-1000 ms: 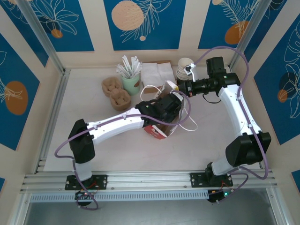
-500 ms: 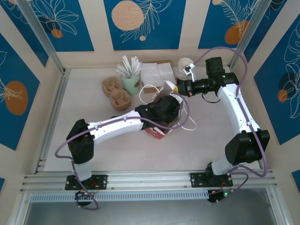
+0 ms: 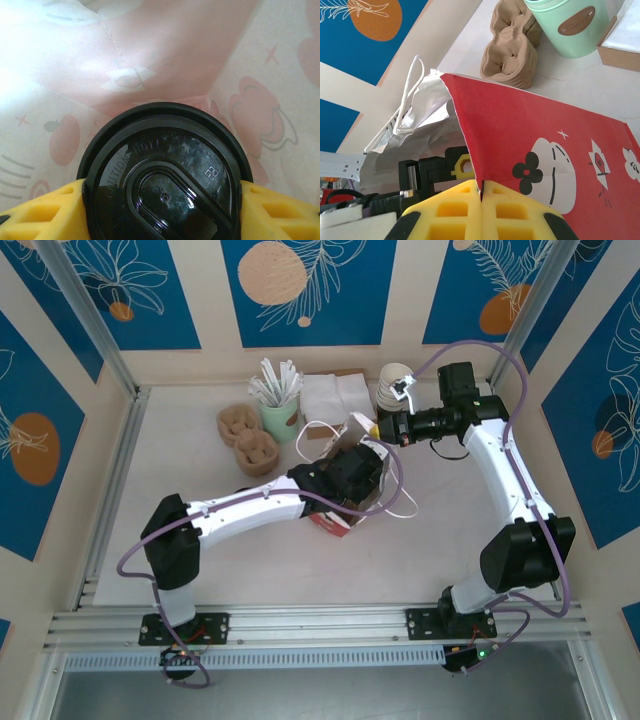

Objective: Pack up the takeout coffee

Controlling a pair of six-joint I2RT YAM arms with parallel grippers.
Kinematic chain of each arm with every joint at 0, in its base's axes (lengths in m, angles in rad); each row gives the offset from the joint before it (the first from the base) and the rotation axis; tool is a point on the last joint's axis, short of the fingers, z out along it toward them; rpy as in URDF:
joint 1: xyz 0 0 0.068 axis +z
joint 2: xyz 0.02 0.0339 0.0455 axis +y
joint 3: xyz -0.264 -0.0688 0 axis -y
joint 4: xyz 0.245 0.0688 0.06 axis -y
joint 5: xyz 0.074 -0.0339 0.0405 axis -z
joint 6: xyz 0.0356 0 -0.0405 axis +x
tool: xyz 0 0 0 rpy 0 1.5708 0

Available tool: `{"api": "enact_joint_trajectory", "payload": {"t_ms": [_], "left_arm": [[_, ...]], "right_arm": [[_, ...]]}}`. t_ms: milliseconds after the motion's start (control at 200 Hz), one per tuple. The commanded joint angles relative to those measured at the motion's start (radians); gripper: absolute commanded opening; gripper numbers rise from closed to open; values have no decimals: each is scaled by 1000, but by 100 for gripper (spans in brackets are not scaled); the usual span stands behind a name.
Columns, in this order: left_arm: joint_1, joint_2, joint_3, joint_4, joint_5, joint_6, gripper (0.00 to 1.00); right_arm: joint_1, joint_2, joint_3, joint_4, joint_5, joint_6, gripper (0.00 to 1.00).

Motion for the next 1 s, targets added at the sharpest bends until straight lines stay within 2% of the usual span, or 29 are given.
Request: {"api": "enact_joint_trajectory", "payload": {"t_ms": [0, 825, 995], "left_arm": [[29, -30, -6, 21, -17, -40, 58], [52, 27, -9, 64, 40, -75, 58], [62, 39, -7, 70, 44, -69, 58]], "right_arm": [[13, -3, -21, -35, -69, -2, 4], [20, 23, -13, 28, -91, 42, 3], [19, 23, -21, 0, -98, 2, 3]]}}
